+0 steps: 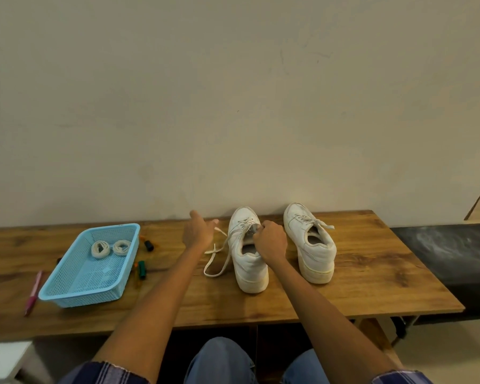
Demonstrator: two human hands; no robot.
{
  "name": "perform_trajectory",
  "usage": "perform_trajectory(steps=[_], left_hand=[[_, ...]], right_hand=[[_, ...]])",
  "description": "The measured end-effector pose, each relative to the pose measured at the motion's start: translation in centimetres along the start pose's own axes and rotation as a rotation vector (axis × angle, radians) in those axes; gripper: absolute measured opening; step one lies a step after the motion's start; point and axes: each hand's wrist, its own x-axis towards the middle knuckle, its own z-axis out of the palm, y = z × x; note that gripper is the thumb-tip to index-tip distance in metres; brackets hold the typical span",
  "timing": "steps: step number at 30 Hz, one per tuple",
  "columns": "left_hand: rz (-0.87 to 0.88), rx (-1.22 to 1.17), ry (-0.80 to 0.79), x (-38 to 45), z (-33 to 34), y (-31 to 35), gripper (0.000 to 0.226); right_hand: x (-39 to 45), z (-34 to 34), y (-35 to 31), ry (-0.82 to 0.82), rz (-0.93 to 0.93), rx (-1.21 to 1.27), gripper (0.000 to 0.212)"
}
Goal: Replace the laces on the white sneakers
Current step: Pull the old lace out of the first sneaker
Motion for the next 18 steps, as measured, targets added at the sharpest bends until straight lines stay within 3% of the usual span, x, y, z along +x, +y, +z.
perform_trajectory(steps=[2, 7, 12, 14, 18], left_hand=[[-0.011, 0.006, -0.013, -0.5, 0.4, 0.2, 0.05], [0.3, -0.06, -0.116, -1.8, 1.8, 2.6, 0.027], [0.366, 0.093, -0.188, -2.3, 2.9, 3.8, 0.015], [0.315, 0.03, -0.174, -2.1, 3.2, 3.3, 0.011], [0.007, -0.339, -0.252, -1.6, 3.6, 1.7, 0.019]], right_hand=[[0.0, -0.1, 0.0, -0.004, 0.0, -0.006, 0.017], [0.0, -0.1, 0.0, -0.011, -0.013, -0.044, 0.015], [0.3, 0.1, 0.2, 0.01, -0.02, -0.051, 0.019], [0.3, 0.1, 0.3, 0.009, -0.028, -0.053, 0.019], [0.1, 0.0, -0.1, -0.007, -0.183, -0.17, 0.021]])
